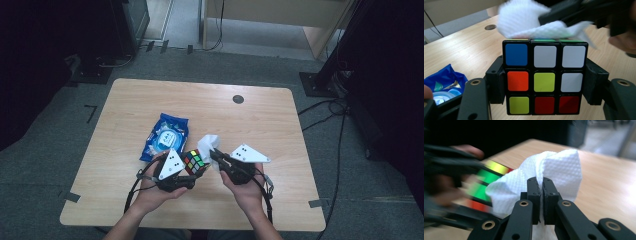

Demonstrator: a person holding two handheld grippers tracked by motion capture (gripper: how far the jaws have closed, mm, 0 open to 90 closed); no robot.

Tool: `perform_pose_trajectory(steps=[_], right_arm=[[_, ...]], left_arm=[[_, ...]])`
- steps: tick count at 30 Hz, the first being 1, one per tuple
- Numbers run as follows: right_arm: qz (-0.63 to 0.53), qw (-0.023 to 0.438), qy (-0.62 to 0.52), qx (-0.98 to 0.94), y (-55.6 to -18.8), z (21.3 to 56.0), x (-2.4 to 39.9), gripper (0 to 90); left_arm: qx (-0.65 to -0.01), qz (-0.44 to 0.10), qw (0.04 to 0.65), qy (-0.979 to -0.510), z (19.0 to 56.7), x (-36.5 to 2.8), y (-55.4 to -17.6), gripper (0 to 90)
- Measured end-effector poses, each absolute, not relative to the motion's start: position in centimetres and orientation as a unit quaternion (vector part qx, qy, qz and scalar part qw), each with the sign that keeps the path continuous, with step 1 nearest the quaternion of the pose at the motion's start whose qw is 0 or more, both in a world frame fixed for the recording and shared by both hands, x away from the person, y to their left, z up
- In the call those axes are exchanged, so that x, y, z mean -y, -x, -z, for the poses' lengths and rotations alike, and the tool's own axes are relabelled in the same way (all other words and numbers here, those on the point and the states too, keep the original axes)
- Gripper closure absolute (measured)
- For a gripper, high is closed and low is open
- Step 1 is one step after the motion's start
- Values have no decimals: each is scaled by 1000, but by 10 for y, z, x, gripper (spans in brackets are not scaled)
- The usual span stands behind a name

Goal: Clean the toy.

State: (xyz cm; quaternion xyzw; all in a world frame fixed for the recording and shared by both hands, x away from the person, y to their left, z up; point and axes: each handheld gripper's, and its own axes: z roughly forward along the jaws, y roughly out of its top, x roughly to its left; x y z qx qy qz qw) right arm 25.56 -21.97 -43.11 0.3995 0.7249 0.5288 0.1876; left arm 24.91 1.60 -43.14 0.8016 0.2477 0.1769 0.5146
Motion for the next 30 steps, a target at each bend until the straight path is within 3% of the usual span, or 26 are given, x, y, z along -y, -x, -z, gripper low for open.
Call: perform_pose_trajectory(steps=[4, 14, 19, 30], right_arm=[[-525, 175, -437, -709, -262, 441, 234, 876], [-601, 138, -334, -713, -230, 398, 203, 873], [-590, 135, -362, -709, -240, 415, 209, 874], [-489, 194, -479, -703, -273, 456, 263, 874]], left_arm=[[-249, -187, 506, -804, 431, -18, -251, 340], [-245, -184, 504, -808, 433, -13, -249, 340], [-248, -185, 505, -806, 430, -17, -249, 340], [-278, -178, 518, -789, 429, -30, -259, 340]])
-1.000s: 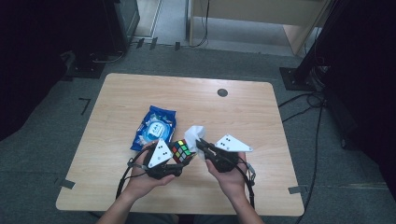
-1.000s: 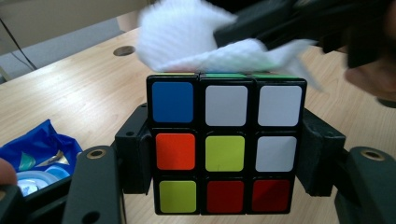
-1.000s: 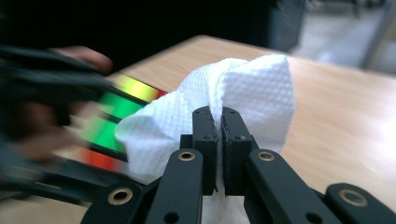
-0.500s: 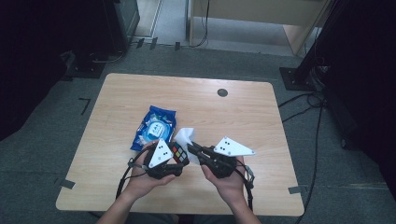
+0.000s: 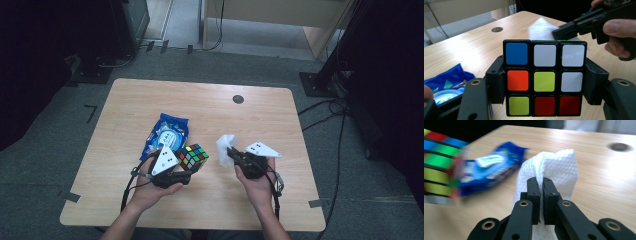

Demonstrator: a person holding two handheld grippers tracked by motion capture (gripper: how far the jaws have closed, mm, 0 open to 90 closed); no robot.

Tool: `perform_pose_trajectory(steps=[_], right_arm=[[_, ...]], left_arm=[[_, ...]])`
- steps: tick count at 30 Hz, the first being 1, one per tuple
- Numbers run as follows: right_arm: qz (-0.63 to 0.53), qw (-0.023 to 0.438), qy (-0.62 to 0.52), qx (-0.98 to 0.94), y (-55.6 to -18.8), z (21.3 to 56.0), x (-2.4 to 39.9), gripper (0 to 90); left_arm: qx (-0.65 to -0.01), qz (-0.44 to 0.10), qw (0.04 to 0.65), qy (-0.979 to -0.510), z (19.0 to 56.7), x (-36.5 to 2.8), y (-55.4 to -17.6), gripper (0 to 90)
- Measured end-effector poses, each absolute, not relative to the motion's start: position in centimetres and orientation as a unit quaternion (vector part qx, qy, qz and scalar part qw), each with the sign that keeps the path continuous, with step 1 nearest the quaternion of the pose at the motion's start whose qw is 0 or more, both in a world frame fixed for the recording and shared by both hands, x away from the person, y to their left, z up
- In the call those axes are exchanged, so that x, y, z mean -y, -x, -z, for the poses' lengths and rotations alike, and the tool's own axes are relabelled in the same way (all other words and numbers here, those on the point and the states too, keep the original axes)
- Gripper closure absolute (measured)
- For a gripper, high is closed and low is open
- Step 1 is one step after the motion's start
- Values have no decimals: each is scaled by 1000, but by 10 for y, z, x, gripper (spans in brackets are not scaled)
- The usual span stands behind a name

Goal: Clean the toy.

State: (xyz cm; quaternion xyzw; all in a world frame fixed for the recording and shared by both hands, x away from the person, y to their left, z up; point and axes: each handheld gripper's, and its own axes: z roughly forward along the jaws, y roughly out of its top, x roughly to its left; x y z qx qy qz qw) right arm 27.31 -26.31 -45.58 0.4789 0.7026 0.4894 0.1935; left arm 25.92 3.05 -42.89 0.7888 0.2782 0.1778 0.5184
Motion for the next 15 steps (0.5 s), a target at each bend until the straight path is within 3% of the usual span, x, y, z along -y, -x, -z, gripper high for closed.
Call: perform_pose_trajectory(steps=[4, 11, 15], right_arm=[[-474, 204, -506, -691, -278, 465, 278, 853], [-490, 211, -502, -681, -275, 465, 268, 475], [-497, 195, -489, -690, -271, 465, 256, 371]], left_arm=[[-296, -172, 526, -779, 429, -36, -264, 340], [-310, -172, 529, -771, 428, -39, -268, 340], [-316, -173, 532, -767, 427, -40, -270, 340]])
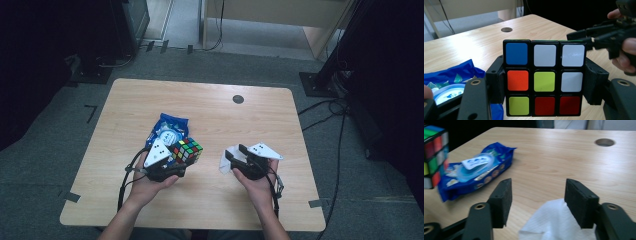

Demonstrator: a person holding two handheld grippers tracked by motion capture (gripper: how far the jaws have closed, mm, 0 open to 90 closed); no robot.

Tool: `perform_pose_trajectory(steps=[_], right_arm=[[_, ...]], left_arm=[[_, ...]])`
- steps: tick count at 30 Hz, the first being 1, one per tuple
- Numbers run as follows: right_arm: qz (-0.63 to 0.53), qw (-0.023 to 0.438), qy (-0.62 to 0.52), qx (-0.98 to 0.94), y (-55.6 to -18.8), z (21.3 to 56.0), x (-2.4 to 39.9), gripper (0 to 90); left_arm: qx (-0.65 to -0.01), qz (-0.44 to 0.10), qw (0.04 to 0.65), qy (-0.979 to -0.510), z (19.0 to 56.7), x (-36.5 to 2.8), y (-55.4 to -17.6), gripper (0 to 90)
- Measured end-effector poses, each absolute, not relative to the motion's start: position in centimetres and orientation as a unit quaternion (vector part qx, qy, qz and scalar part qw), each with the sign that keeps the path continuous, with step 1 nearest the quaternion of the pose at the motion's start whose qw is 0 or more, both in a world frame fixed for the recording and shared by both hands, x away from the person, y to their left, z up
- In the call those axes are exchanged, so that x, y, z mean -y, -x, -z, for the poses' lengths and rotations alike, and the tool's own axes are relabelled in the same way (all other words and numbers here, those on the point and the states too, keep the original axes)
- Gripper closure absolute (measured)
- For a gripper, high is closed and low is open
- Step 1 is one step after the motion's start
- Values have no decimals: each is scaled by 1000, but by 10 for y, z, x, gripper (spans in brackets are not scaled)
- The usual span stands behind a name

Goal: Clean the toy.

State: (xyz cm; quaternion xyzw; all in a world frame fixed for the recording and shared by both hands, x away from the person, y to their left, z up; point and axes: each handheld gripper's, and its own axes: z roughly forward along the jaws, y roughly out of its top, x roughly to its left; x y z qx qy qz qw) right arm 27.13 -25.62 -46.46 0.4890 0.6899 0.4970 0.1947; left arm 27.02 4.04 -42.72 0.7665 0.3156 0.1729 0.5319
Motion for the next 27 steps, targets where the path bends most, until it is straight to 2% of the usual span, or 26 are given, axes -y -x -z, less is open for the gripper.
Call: perform_pose_trajectory(steps=[9, 18, 27], right_arm=[[-536, 120, -426, -719, -258, 470, 209, 308], [-580, 93, -401, -703, -245, 460, 176, 300], [-597, 99, -425, -674, -244, 461, 172, 312]], left_arm=[[-347, -170, 542, -746, 424, -43, -278, 340], [-347, -169, 542, -746, 425, -33, -275, 340], [-346, -165, 552, -740, 426, -25, -270, 340]])
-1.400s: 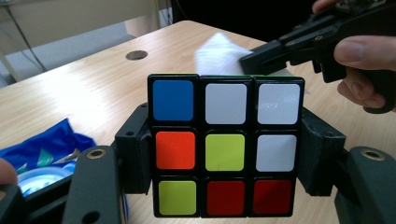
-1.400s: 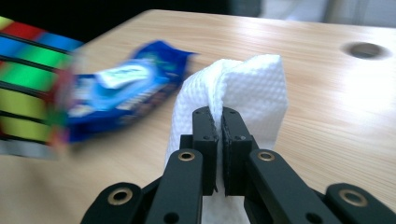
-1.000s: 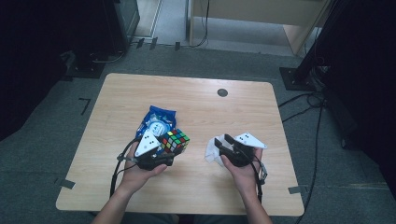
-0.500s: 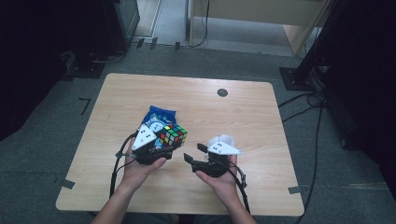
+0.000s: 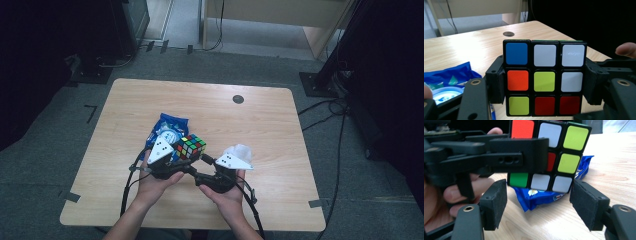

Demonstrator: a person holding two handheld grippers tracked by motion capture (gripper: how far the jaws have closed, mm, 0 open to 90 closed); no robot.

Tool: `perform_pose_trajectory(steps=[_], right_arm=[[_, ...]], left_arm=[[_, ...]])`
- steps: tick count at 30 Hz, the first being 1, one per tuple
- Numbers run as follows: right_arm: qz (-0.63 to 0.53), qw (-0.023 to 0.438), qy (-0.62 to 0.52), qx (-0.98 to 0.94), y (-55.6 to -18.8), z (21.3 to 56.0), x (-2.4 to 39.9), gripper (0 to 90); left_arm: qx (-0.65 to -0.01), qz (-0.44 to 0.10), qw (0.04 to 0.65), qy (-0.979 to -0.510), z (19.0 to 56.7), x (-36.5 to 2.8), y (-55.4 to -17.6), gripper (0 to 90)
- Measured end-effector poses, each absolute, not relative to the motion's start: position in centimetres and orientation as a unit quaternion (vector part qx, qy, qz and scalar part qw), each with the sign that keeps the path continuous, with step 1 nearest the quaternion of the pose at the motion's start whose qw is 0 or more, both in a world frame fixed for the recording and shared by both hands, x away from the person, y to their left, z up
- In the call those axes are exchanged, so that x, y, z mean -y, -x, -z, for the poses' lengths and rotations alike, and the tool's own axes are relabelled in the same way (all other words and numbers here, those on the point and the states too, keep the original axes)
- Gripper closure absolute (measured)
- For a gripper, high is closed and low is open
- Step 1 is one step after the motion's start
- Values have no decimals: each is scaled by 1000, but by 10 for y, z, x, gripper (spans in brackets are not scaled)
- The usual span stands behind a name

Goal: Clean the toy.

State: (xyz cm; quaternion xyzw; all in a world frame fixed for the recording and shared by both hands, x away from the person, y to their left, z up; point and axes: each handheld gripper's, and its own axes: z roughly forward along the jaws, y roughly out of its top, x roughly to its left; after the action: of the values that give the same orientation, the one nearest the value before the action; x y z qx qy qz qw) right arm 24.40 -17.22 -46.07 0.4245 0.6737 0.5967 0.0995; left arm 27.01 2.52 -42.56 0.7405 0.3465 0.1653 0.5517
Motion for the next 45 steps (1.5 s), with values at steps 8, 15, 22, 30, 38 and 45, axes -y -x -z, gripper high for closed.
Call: perform_pose_trajectory(steps=[8, 15, 22, 30, 38, 45], right_arm=[[-605, 109, -432, -660, -244, 464, 172, 333], [-602, 113, -429, -663, -244, 465, 172, 340], [-591, 125, -421, -677, -244, 462, 178, 347], [-580, 149, -408, -689, -243, 461, 175, 342], [-582, 158, -411, -684, -243, 463, 173, 338], [-574, 150, -408, -694, -246, 463, 177, 345]], left_arm=[[-343, -158, 548, -746, 428, -22, -270, 340], [-345, -137, 554, -745, 430, -24, -272, 337], [-347, -99, 573, -735, 427, -30, -277, 317], [-344, -124, 569, -737, 425, -28, -272, 338], [-340, -113, 569, -740, 428, -25, -270, 338], [-328, -87, 576, -743, 431, -28, -275, 328]])
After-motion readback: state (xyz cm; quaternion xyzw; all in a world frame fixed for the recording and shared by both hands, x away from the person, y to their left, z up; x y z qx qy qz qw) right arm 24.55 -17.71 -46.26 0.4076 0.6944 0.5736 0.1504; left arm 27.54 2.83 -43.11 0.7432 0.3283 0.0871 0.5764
